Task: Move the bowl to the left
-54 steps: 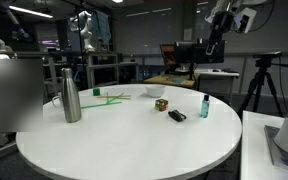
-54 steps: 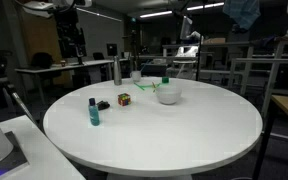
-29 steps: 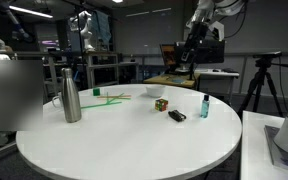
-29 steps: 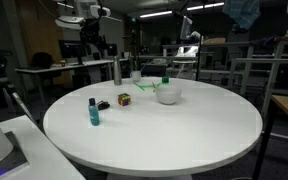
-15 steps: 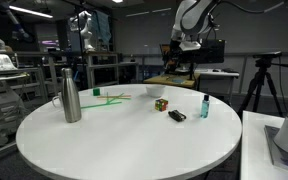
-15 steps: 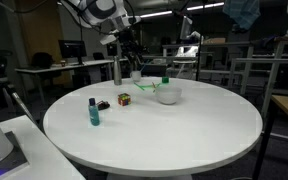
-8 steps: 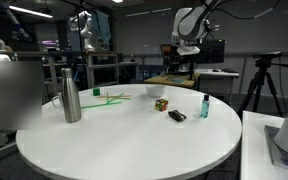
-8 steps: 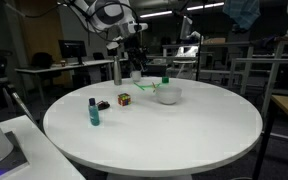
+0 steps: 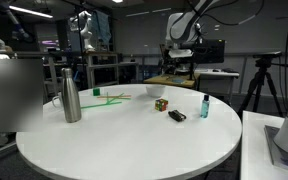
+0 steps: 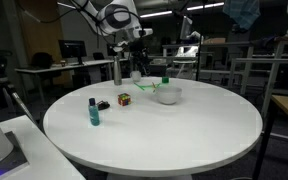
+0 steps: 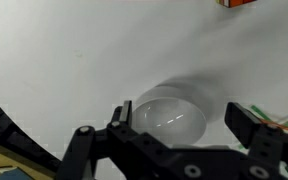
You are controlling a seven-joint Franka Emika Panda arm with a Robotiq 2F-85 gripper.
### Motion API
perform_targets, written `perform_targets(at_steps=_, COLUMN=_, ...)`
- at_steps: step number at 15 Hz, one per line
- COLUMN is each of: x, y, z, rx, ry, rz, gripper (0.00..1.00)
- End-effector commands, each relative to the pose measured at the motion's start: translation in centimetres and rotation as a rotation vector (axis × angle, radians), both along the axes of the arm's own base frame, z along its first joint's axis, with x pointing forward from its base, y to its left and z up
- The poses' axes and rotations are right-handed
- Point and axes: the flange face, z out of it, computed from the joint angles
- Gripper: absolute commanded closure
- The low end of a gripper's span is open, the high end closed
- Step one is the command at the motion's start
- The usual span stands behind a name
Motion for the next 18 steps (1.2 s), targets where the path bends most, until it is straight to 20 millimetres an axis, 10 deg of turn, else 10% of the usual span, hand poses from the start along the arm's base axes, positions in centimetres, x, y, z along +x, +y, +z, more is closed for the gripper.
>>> perform_targets(at_steps=1, x=2.4, y=-0.6, z=1.2, rx=0.016, ry=-0.012, rz=-0.028, gripper=0.0)
perform_targets(at_steps=18, x=4.5, y=-1.3, z=0.7, rx=0.003, ry=-0.05, rz=-0.046, gripper=0.0)
